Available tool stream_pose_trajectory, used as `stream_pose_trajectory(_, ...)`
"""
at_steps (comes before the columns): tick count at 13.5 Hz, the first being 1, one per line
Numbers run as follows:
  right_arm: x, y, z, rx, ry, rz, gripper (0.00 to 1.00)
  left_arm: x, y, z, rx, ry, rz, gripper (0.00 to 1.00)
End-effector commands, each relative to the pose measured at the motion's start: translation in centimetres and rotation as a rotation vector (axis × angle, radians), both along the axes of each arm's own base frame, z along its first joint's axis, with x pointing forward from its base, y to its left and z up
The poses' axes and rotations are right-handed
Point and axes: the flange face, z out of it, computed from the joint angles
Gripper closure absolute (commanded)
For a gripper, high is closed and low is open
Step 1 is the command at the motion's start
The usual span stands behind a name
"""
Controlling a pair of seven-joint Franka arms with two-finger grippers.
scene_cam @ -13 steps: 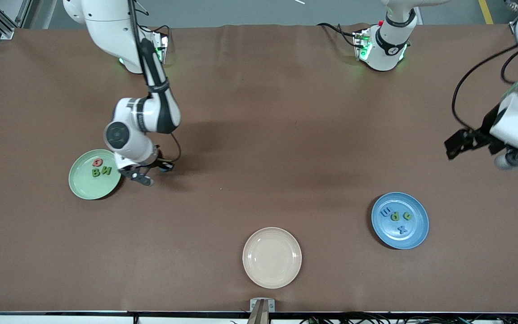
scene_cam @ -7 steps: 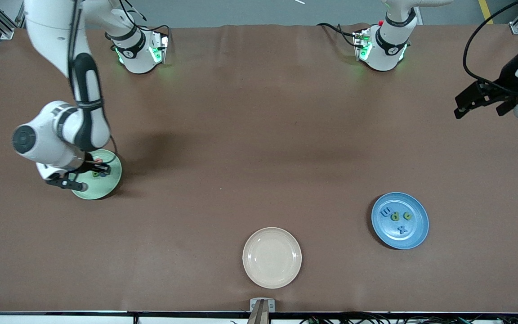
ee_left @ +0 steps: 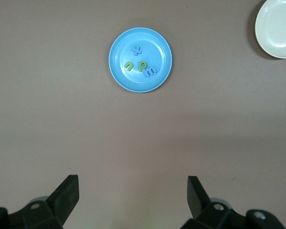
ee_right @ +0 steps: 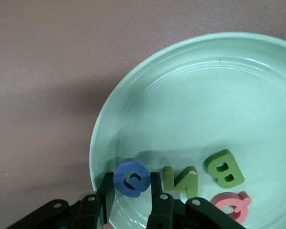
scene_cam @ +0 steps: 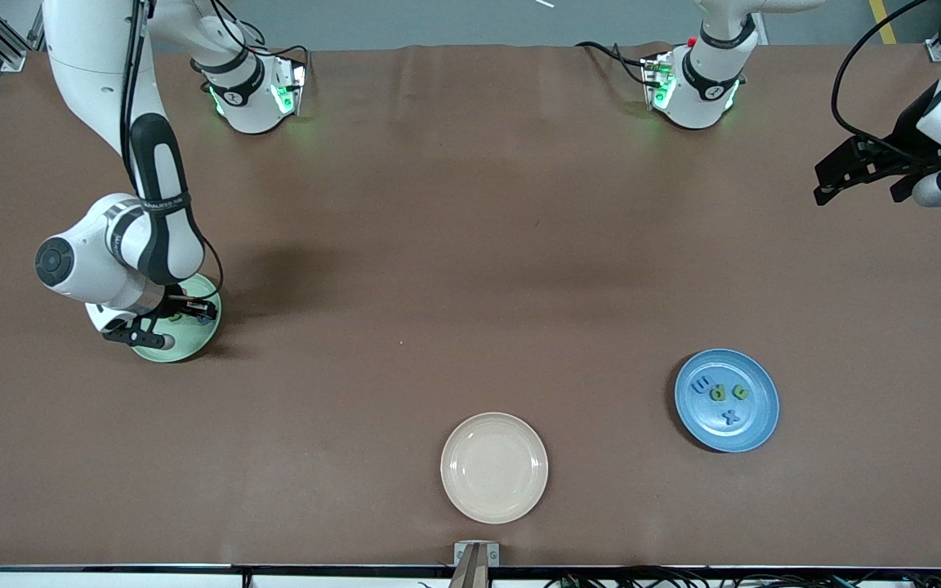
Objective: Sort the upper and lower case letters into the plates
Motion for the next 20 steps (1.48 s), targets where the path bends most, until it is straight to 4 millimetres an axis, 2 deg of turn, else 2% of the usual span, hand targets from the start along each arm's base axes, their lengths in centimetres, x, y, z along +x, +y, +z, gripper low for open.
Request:
stream_pose_trajectory(1, 0.0, -0.7, 0.2, 0.013, -0.011, -0.021, 0.38, -0.7, 0.3, 0.4, -0.002, 0.001, -0.020, 0.00)
stream_pose_trajectory(2, 0.1, -0.9, 0.3, 0.016, -0.010, -0.021, 0.00, -0.7, 0.3, 0.4, 0.007, 0.000, -0.022, 0.00)
stream_pose_trajectory(4, 0.3, -0.7, 1.3, 0.021, -0.021, -0.014, 0.00, -0.8, 0.2, 0.2, 0.024, 0.013, -0.021, 0.00)
stream_pose_trajectory(6, 0.3, -0.7, 4.2, 0.074, -0.025, -0.018, 0.00, -0.7, 0.3, 0.0, 0.031, 0.020, -0.018, 0.00)
stream_pose_trajectory(9, 0.4, -0.6, 11.5, 0.070, 0.029, 0.036, 0.00, -0.7, 0.3, -0.2, 0.038, 0.023, -0.025, 0.00)
stream_pose_trajectory(12, 0.7, 2.0, 19.5, 0.022, 0.091, 0.043, 0.00, -0.8, -0.1, -0.1, 0.038, 0.021, -0.022, 0.00)
stream_pose_trajectory(14, 0.2, 2.8, 25.2, 0.024, 0.081, 0.056, 0.00, -0.9, -0.1, -0.1, 0.039, 0.021, -0.020, 0.00)
stream_pose_trajectory(15, 0.2, 2.6, 26.8, 0.022, 0.073, 0.054, 0.00, -0.9, 0.0, -0.1, 0.039, 0.022, -0.019, 0.00)
stream_pose_trajectory(16, 0.4, 2.5, 27.6, 0.014, 0.063, 0.055, 0.00, -0.9, -0.2, -0.1, 0.039, 0.024, -0.023, 0.00)
stream_pose_trajectory(18, 0.7, 1.4, 27.4, -0.001, 0.060, 0.031, 0.00, -0.8, -0.3, 0.2, 0.038, 0.018, -0.032, 0.00)
stream_pose_trajectory(20, 2.2, -0.3, 25.5, 0.023, 0.096, 0.021, 0.00, -0.7, 0.0, 0.1, 0.038, 0.020, -0.032, 0.00)
